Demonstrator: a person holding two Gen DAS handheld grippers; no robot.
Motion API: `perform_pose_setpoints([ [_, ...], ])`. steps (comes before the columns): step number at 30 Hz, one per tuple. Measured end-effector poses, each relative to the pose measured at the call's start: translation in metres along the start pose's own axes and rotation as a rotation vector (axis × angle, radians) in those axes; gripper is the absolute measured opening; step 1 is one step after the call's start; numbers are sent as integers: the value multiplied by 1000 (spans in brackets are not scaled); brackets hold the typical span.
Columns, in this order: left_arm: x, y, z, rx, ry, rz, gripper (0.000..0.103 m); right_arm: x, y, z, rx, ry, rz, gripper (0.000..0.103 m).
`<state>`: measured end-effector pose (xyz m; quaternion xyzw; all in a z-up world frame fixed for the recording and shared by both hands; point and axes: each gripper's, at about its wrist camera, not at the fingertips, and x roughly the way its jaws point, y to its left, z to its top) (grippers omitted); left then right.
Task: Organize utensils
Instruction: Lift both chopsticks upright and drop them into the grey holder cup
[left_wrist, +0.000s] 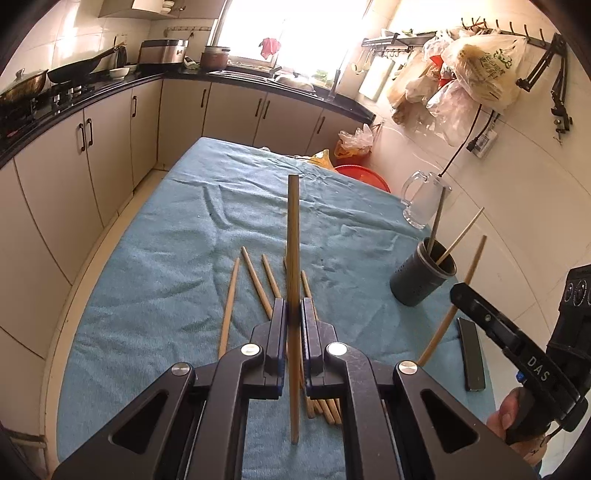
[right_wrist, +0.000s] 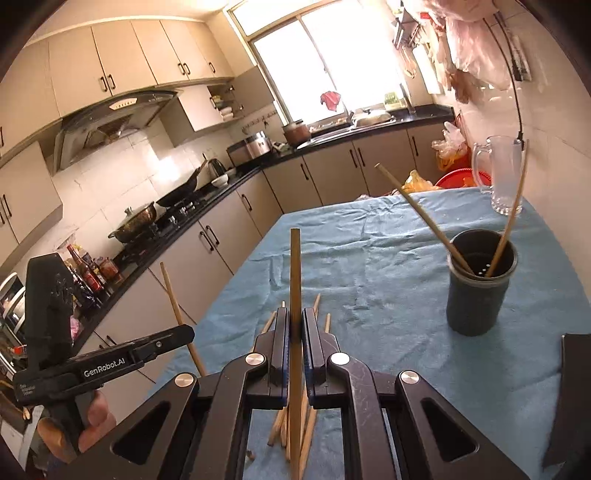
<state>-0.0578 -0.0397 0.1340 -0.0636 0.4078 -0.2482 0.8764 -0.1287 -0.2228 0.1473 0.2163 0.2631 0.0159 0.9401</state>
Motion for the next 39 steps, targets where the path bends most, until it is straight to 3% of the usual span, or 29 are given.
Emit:
perform_pose_setpoints([
  [20,-20,-19,2,21,-31,-9,7,-51,-40,6,117,-112,0,7],
  [39,-26,-73,13,101,-38,-51,7,-97,-80,9,198,-201,-38,7],
])
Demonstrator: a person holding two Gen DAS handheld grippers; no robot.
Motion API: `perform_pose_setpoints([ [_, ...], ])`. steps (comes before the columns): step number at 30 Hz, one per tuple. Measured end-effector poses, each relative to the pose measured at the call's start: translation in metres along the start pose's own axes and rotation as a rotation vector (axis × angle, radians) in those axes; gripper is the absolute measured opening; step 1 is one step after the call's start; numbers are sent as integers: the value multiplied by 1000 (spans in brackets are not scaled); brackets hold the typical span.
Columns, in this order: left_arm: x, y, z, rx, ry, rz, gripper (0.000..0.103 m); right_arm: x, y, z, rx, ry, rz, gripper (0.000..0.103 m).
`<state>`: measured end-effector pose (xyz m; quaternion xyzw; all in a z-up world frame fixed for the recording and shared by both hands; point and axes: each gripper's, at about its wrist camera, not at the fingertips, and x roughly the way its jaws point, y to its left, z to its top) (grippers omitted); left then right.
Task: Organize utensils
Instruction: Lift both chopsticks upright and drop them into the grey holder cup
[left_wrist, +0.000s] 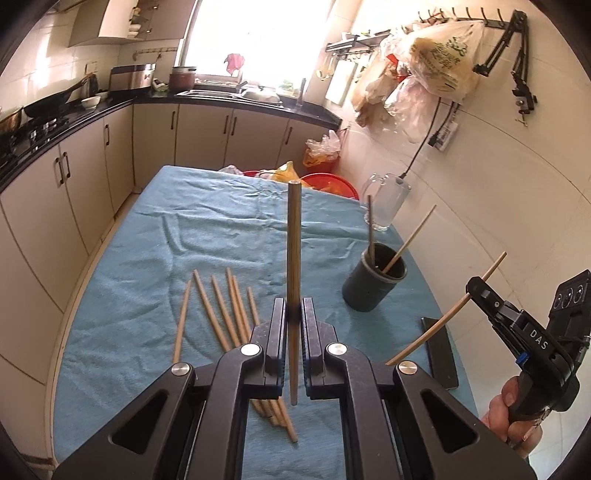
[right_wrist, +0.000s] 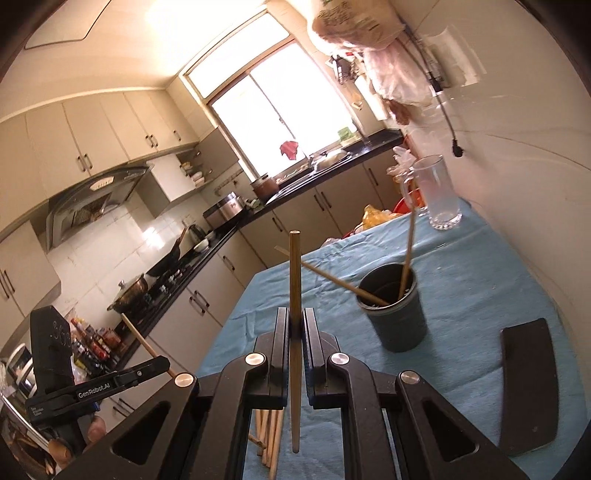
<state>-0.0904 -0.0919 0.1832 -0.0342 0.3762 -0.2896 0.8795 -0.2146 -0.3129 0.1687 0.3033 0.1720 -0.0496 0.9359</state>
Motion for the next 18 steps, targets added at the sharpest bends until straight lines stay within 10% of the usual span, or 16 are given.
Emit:
perform_pose_setpoints([
  [18,27,-84,65,84,-11,-94,7,-46,-39,58,58,-154,-100,7],
])
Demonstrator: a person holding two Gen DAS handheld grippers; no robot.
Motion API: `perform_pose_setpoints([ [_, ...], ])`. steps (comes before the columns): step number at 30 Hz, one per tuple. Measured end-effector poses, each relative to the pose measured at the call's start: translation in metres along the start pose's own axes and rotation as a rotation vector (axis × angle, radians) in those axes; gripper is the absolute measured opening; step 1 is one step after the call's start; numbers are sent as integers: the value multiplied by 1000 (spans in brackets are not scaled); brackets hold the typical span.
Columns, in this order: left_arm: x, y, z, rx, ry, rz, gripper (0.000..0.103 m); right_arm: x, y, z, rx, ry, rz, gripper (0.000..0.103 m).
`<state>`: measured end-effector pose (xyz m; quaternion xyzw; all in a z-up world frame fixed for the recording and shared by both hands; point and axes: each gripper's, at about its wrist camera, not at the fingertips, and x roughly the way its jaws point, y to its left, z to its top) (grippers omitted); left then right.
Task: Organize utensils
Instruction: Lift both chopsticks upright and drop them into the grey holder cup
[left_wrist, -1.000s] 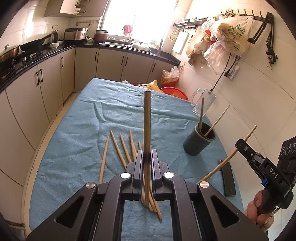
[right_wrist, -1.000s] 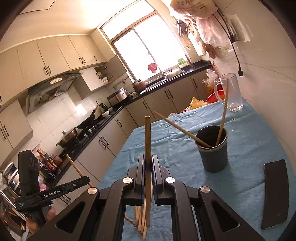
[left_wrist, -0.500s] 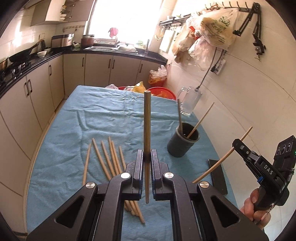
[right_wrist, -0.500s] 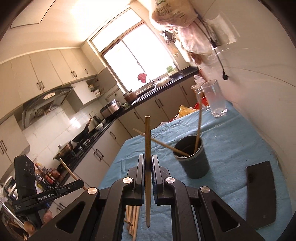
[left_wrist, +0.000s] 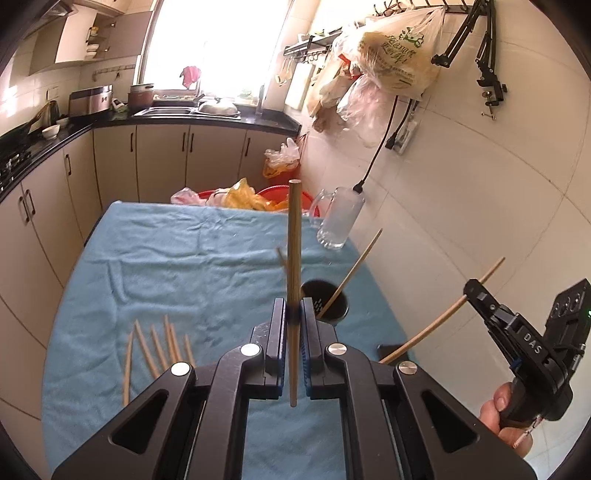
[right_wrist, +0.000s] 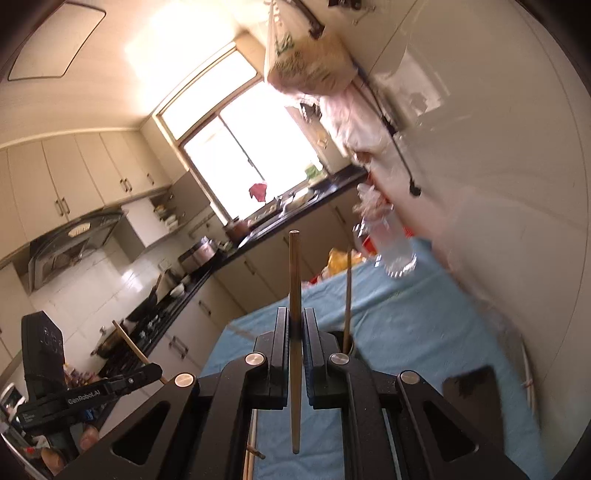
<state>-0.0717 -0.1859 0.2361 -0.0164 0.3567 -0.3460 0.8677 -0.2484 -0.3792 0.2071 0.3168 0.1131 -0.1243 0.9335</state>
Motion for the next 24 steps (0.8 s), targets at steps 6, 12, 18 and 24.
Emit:
perform_pose_setpoints([
  [6,21,-19,36,6,-22,-27,7,1,-3,35,6,-67,-36,7],
  [12,46,-27,64,-10,-49,-43,7,17,-9,57,16,-100,-65,7],
  [18,82,-29,77,-17,-55,-20,7,49,-24,67,38,-84,-92,7],
  [24,127,-22,70,-28,8,-3,7,84,-41,61,41,-29,-136,7],
])
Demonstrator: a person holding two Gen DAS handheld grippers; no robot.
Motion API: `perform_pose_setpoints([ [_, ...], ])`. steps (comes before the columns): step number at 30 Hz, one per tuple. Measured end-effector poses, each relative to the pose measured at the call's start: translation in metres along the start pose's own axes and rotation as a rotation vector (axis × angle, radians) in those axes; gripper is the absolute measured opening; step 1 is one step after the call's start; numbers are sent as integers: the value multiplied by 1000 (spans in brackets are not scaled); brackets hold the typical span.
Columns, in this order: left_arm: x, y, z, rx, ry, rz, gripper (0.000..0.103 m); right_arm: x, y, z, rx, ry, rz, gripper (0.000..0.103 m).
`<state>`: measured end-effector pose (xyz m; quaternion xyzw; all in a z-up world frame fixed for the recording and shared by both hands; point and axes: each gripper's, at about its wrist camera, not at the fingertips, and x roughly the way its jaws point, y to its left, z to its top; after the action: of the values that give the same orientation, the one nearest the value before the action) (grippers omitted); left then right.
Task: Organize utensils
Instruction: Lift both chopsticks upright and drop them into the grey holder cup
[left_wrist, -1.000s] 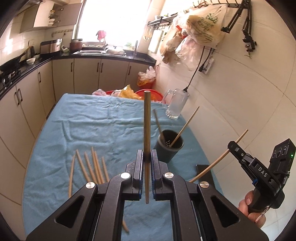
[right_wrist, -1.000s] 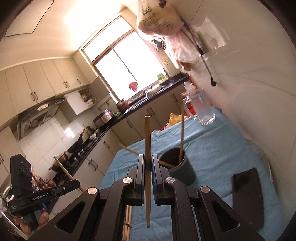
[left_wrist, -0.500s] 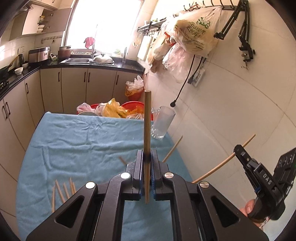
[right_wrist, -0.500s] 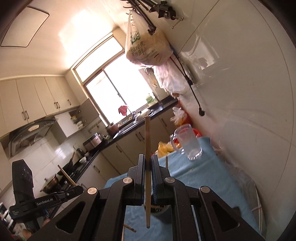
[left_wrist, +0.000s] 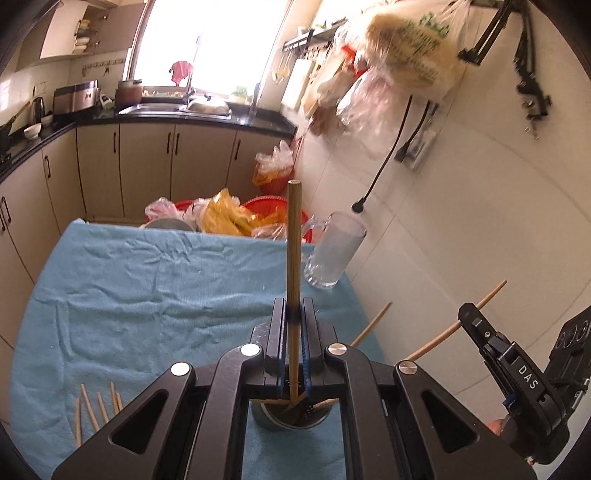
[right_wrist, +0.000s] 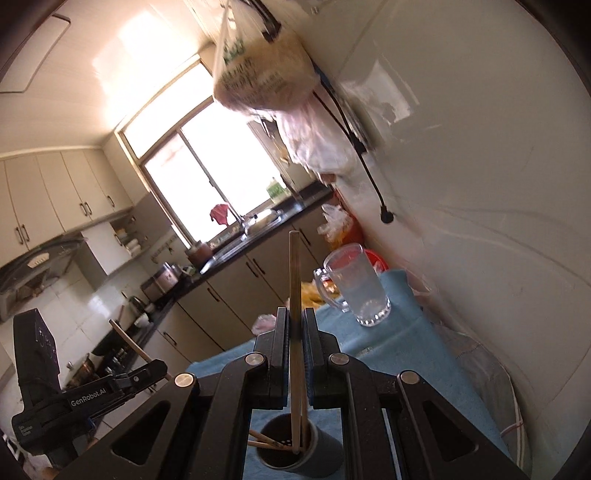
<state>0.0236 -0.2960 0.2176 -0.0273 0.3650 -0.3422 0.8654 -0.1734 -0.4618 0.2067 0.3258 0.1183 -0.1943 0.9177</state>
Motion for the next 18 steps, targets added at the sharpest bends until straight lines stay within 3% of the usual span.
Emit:
perform_pose_setpoints([
  [14,34,6,-12,26,65,30,7,51,1,-36,-30,167,-11,10],
  [18,24,5,-10,28,47,22,23,45,2,-34,-33,155,-6,13],
])
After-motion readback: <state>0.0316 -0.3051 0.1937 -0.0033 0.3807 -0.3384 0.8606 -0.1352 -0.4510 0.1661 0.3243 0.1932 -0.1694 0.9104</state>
